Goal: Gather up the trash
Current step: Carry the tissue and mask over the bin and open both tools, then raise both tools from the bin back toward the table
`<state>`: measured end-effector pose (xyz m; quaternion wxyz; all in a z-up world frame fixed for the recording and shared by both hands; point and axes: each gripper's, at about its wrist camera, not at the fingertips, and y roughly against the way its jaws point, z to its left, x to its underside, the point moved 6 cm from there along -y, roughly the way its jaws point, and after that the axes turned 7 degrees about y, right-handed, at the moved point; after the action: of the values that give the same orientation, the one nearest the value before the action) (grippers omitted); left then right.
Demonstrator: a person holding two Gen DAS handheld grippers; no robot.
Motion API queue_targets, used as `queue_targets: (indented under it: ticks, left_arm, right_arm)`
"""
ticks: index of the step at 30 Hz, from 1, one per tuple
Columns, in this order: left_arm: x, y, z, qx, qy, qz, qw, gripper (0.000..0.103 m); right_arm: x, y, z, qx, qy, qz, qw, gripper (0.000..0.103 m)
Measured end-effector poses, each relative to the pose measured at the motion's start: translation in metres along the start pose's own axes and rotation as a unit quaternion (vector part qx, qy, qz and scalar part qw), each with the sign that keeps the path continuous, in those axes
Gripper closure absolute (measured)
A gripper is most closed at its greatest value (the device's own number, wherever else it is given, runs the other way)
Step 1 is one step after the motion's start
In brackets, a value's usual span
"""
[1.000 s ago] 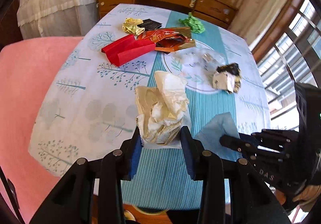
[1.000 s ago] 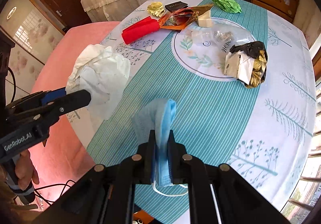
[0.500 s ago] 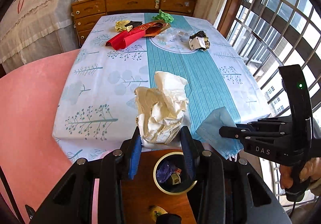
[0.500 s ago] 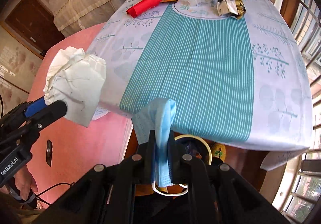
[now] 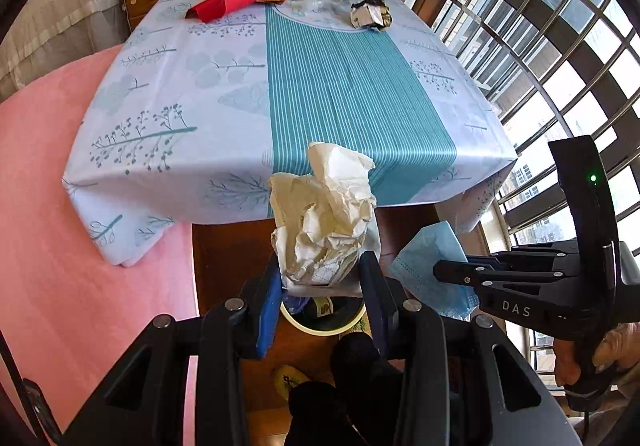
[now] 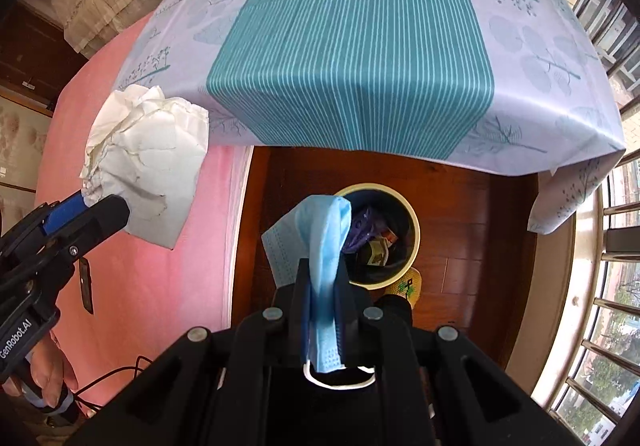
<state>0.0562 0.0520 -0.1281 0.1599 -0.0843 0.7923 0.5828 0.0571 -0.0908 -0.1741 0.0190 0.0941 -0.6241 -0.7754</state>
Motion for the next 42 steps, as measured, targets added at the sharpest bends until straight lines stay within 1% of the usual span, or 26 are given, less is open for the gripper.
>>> queue_targets:
  ticks: [3,6,9,12,16,21,25,28,31,32,33,34,35,36,38,42]
  left_arm:
    - [0.012,-0.023,-0.001,-0.004,0.009,0.021,0.9997,0.067]
    - [0.027,-0.055,0.002,-0.012,0.019,0.036,0.9991,0.067]
    - [0.043,-0.096,0.007,-0.027,0.030,0.052,0.9978,0.067]
    - [0.061,-0.140,0.015,-0.038,0.050,0.072,0.9954,0.067]
    - [0.080,-0.201,0.019,-0.045,0.066,0.090,0.9928,0.067]
    - [0.091,-0.267,0.021,-0.054,0.071,0.097,0.9913,0.067]
    - [0.097,-0.304,0.023,-0.062,0.070,0.093,0.9912,0.065]
    - [0.100,-0.323,0.026,-0.070,0.063,0.094,0.9910,0.063]
    - [0.104,-0.330,0.029,-0.071,0.067,0.094,0.9908,0.055]
    - [0.103,-0.333,0.029,-0.067,0.069,0.098,0.9905,0.047]
    - [0.103,-0.334,0.031,-0.064,0.070,0.104,0.9900,0.035]
    - [0.104,-0.335,0.031,-0.063,0.072,0.109,0.9894,0.028]
    - [0.103,-0.334,0.034,-0.065,0.073,0.111,0.9890,0.018]
    - [0.102,-0.331,0.032,-0.067,0.074,0.110,0.9889,0.014]
    - [0.100,-0.328,0.033,-0.074,0.073,0.108,0.9887,0.012]
    - [0.094,-0.318,0.036,-0.081,0.077,0.103,0.9884,0.011]
  right_arm:
    - [0.013,-0.027,-0.005,-0.004,-0.013,0.020,1.000,0.094]
    - [0.025,-0.065,-0.014,-0.008,-0.027,0.041,0.999,0.093]
    - [0.034,-0.108,-0.030,-0.001,-0.039,0.057,0.998,0.093]
    - [0.041,-0.153,-0.052,0.003,-0.066,0.071,0.995,0.093]
    - [0.043,-0.207,-0.084,-0.004,-0.112,0.073,0.991,0.093]
    - [0.040,-0.264,-0.109,-0.007,-0.129,0.070,0.989,0.093]
    - [0.036,-0.296,-0.124,-0.010,-0.139,0.067,0.988,0.093]
    - [0.032,-0.312,-0.131,-0.009,-0.139,0.065,0.988,0.090]
    - [0.032,-0.322,-0.136,-0.012,-0.145,0.067,0.987,0.090]
    - [0.032,-0.325,-0.137,-0.014,-0.148,0.069,0.986,0.087]
    - [0.032,-0.328,-0.138,-0.017,-0.151,0.072,0.986,0.083]
    - [0.031,-0.330,-0.139,-0.019,-0.155,0.076,0.985,0.080]
    - [0.032,-0.331,-0.140,-0.020,-0.159,0.078,0.984,0.074]
    - [0.032,-0.331,-0.140,-0.021,-0.163,0.079,0.983,0.063]
    - [0.031,-0.329,-0.139,-0.019,-0.167,0.079,0.983,0.051]
    - [0.031,-0.316,-0.136,-0.022,-0.176,0.074,0.981,0.051]
